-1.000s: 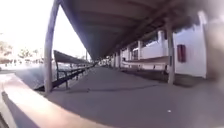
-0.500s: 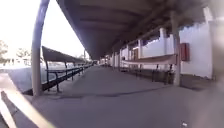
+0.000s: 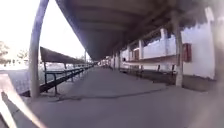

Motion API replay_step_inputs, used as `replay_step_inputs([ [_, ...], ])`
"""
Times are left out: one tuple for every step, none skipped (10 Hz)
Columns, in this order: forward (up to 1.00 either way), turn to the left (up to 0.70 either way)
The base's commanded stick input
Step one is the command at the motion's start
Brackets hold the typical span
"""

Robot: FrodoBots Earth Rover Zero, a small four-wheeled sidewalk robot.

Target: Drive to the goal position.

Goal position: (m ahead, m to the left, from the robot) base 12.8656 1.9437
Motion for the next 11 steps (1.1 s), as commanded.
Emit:
replay_step_inputs([
  [0.70, 0.00],
  [0.70, 0.00],
  [0.70, 0.00],
  [0.70, 0.00],
  [0.70, 0.00],
  [0.70, 0.00],
  [0.70, 0.00],
  [0.70, 0.00],
  [0.70, 0.00],
  [0.70, 0.00],
  [0.70, 0.00],
])
